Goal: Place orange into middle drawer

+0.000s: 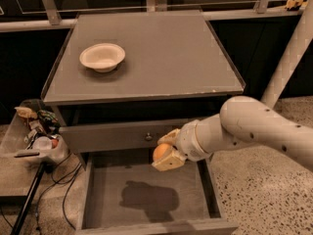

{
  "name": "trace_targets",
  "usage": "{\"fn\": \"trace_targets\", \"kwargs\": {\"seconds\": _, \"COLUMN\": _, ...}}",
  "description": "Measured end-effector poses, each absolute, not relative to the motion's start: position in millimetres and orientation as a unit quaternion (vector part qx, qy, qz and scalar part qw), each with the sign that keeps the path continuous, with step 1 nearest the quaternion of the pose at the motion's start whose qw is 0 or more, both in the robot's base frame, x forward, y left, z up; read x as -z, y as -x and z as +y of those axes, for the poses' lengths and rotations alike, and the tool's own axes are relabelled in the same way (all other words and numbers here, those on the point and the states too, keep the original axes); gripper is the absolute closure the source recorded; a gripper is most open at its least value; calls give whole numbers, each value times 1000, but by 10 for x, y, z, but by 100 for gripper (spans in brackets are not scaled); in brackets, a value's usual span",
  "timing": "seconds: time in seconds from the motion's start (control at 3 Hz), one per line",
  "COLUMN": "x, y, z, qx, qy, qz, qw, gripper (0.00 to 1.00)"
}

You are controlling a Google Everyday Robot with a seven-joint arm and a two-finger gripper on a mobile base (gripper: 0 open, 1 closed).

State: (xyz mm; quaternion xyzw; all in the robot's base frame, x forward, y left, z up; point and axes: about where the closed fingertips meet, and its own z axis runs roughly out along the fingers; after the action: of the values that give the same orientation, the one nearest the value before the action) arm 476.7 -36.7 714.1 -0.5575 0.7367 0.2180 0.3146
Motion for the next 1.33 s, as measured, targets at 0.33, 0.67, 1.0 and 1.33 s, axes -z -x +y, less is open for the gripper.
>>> {"fn": "trace_targets", "kwargs": {"seconds": 0.33, "x": -6653, "y": -4702, "z": -403, "qx": -232, "qy": 544, "qz": 742, "qw": 315, "gripper": 100}}
{"fn": "trace_targets", "kwargs": {"seconds": 0.67, "x": -6213, "y": -4724, "z": -424, "qx": -241, "qy": 534, "qz": 751, "qw": 304, "gripper": 100}}
{"fn": "trace_targets", "kwargs": {"seconds": 1.0, "x": -5775, "y": -4815, "z": -410, "qx": -241, "qy": 524, "qz": 766, "qw": 284, "gripper": 100}}
{"fn": "trace_targets", "kwargs": {"seconds": 1.33, "x": -5766, "y": -4811, "z": -401, "qx": -242, "qy": 523, "qz": 766, "qw": 285, "gripper": 100}}
